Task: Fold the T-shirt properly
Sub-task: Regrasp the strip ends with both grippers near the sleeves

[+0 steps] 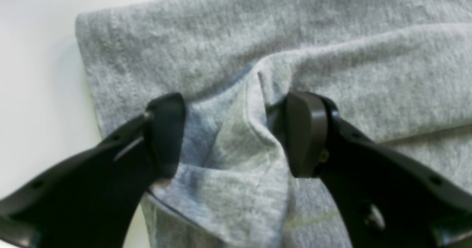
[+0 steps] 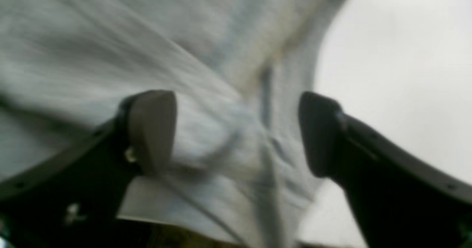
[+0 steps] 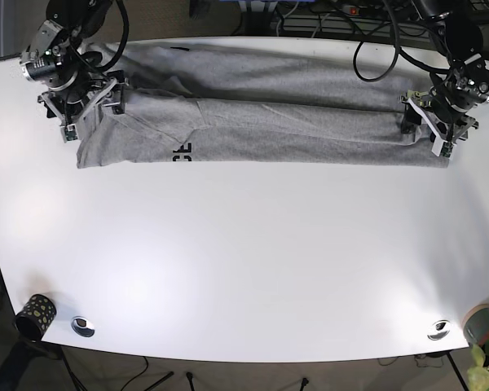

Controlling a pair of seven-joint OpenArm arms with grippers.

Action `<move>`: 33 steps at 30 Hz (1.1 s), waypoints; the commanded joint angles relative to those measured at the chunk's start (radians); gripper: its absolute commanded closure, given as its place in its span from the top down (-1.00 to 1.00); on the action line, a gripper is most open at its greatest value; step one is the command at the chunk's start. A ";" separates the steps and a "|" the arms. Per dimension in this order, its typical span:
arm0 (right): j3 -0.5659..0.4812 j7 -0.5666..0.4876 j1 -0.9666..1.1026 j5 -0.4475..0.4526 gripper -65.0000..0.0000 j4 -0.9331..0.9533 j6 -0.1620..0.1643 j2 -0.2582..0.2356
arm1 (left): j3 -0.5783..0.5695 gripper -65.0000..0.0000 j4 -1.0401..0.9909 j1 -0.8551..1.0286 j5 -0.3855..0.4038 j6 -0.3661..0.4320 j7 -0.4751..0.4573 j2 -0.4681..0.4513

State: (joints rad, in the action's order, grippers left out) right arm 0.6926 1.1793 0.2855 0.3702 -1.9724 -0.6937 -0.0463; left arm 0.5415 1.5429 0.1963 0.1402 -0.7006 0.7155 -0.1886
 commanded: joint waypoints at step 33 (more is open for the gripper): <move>-0.273 -0.082 -0.118 0.154 0.66 0.336 -0.004 -0.094 | 0.276 0.62 0.063 -0.093 0.367 0.002 0.356 -0.035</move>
State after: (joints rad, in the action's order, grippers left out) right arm 0.4328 1.0771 0.1677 0.5301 -1.6314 -0.7029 -0.1341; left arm 0.7986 1.6054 0.1020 0.4885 -0.6968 1.0630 -0.1944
